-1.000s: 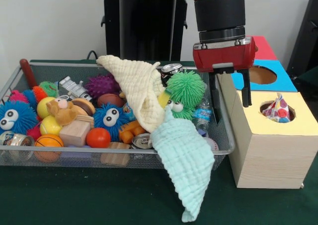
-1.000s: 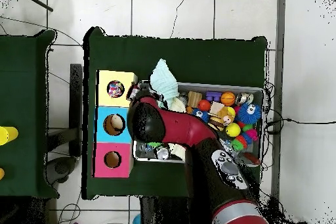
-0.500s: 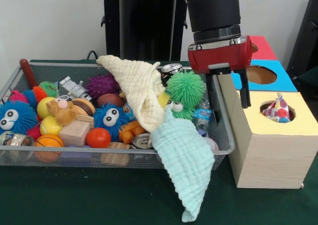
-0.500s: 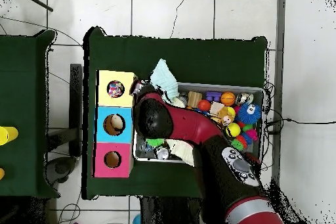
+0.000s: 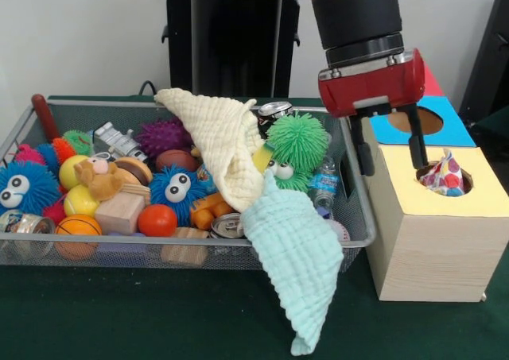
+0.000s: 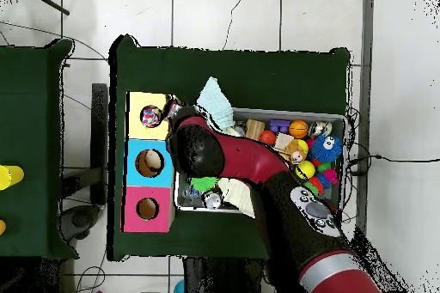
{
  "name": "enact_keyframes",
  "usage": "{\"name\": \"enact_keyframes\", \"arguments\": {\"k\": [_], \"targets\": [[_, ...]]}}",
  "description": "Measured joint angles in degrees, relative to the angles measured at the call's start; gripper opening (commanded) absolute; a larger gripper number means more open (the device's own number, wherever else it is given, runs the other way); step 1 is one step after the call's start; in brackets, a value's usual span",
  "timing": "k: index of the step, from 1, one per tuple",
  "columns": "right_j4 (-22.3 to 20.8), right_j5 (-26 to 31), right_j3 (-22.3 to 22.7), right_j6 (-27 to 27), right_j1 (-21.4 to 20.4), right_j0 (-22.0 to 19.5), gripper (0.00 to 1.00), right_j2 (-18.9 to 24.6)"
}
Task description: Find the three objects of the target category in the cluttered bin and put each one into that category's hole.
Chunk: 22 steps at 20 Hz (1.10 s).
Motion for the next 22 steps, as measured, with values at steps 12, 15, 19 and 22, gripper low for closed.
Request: {"name": "enact_keyframes", "arguments": {"k": [12, 15, 19, 22], "targets": [[0.0, 0.0, 0.0, 0.0, 0.1, -0.7, 1.00, 5.1], [0.0, 0.0, 0.0, 0.0, 0.2, -1.0, 1.00, 5.9], [0.0, 0.0, 0.0, 0.0, 0.3, -1.9, 0.00, 7.3], [0.0, 0.0, 0.0, 0.0, 0.3, -2.3, 0.00, 7.8]]}}
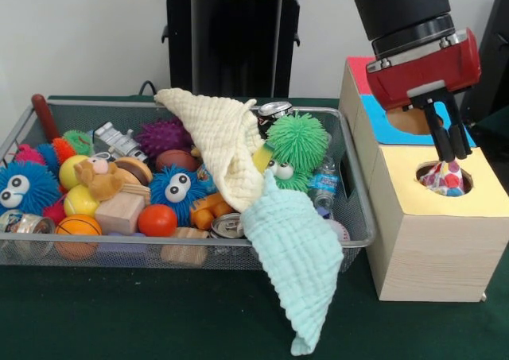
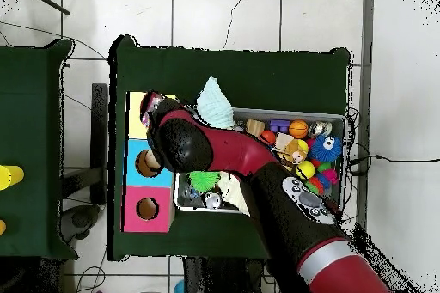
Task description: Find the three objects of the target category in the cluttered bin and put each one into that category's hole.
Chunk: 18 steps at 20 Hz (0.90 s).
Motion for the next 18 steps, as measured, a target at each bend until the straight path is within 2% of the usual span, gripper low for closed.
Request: {"name": "enact_keyframes", "arguments": {"k": [11, 18], "targets": [[0.0, 0.0, -0.3, 0.0, 0.9, 0.7, 0.00, -0.1], [0.0, 0.0, -0.8, 0.0, 4.7, 2.9, 0.00, -1.5]]}}
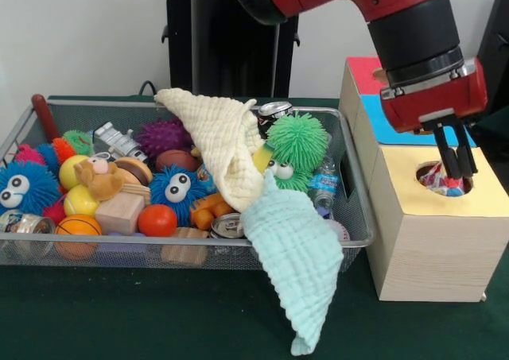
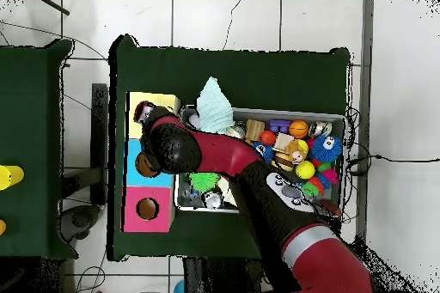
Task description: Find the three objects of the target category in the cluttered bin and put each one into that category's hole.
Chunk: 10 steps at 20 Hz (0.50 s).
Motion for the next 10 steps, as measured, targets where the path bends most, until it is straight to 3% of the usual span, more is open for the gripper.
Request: {"name": "enact_keyframes", "arguments": {"k": [10], "targets": [[0.0, 3.4, 0.0, 0.0, 4.1, 0.1, 0.00, -0.8]]}}
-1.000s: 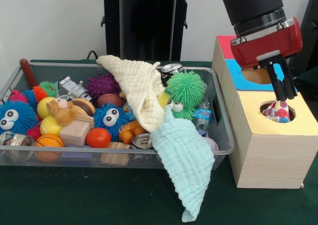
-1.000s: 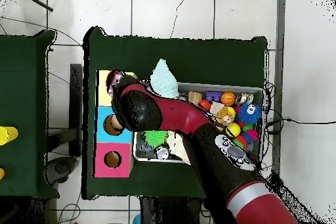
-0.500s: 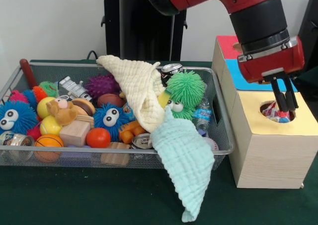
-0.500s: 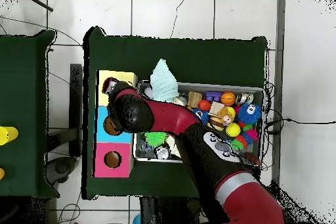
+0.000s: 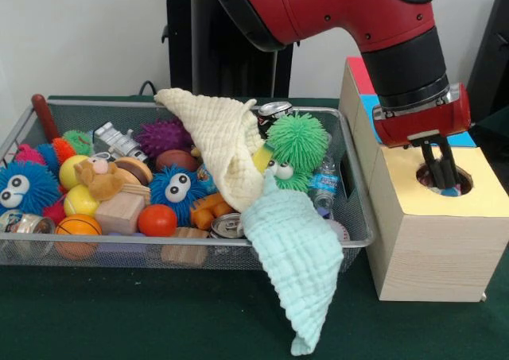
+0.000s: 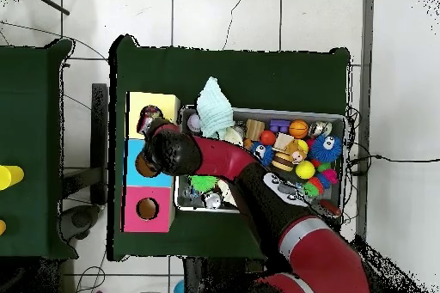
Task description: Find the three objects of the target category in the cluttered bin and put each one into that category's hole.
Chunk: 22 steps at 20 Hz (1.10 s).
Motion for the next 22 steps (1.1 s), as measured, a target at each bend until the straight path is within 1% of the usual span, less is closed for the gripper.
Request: {"name": "enact_keyframes", "arguments": {"k": [9, 10, 12, 18, 22], "targets": [[0.6, 2.9, -2.1, 0.0, 2.1, 0.0, 0.00, -0.2], [0.6, 3.5, -3.4, 0.0, 3.1, 0.2, 0.00, -0.4], [0.6, 4.0, -4.6, 0.0, 3.6, 0.5, 0.00, -0.5], [0.6, 5.8, -7.3, 0.0, 4.3, 1.3, 0.00, -0.9], [0.6, 6.7, -7.7, 0.0, 4.4, 1.4, 0.00, -1.0]]}}
